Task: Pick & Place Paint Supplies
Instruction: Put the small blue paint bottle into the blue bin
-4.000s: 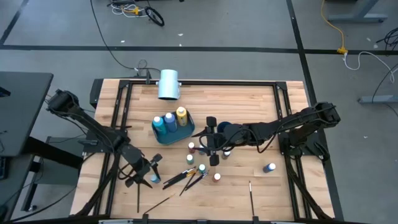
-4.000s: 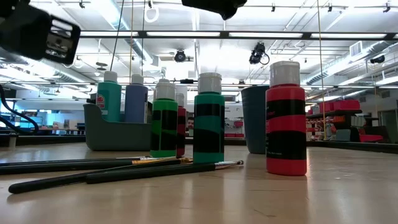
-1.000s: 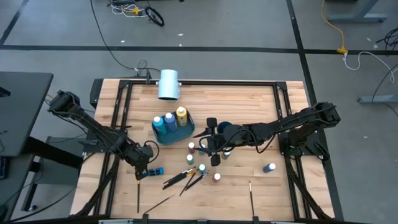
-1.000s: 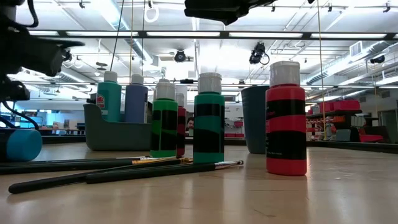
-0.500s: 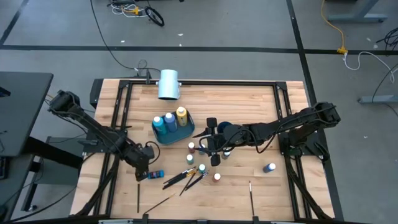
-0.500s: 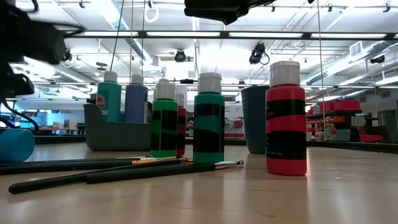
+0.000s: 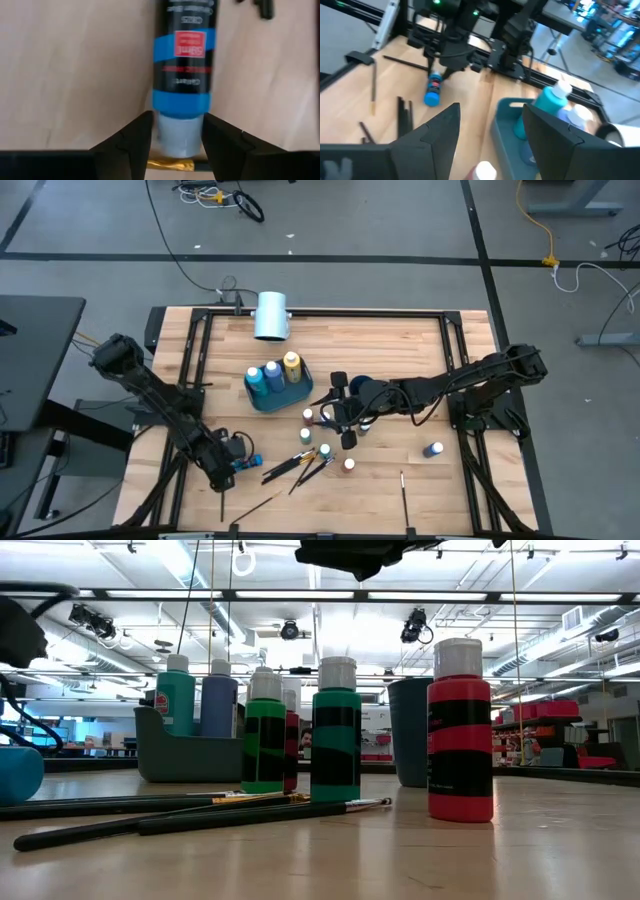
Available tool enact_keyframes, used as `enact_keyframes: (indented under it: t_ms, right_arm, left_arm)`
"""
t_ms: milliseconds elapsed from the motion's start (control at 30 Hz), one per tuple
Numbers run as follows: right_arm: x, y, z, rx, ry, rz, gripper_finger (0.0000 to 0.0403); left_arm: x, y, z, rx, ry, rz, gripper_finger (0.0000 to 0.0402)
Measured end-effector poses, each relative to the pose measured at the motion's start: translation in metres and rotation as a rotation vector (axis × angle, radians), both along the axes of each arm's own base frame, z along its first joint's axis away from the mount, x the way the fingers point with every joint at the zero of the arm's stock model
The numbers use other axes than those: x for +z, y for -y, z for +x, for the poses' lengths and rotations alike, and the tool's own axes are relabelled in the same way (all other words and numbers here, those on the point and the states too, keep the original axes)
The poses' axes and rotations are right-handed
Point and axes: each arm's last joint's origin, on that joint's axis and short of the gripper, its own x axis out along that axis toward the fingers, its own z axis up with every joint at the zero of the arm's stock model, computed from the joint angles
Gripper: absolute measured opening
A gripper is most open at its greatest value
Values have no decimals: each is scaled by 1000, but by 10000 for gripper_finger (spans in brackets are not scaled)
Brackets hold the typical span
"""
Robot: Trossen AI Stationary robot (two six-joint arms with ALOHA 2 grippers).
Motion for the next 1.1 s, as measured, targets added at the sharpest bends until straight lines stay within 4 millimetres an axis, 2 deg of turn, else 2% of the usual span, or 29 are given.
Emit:
enact_keyframes:
  t_ms: [200, 333, 533, 667, 867, 1000, 1100]
  right_arm:
    - [1, -1, 0, 15, 13, 6, 220]
    - [2, 0, 0, 15, 17, 6, 220]
    - [2, 0, 1, 15, 19, 4, 220]
    - [2, 0, 1, 18, 22, -7, 220]
    - [6, 1, 2, 15, 68, -8, 220]
    - [8, 3, 3, 8, 89, -3, 220]
    - [8, 4, 3, 6, 89, -3, 220]
  left_arm:
    - [-7, 0, 0, 33, 11, 62, 153]
    - [-3, -1, -1, 2, 29, 55, 128]
    - [8, -7, 0, 25, 127, 107, 128]
    - [29, -5, 11, -51, 243, 227, 129]
    - [78, -6, 40, -198, 450, 587, 130]
    - [103, -13, 54, -322, 480, 825, 132]
    - [113, -22, 64, -415, 467, 985, 136]
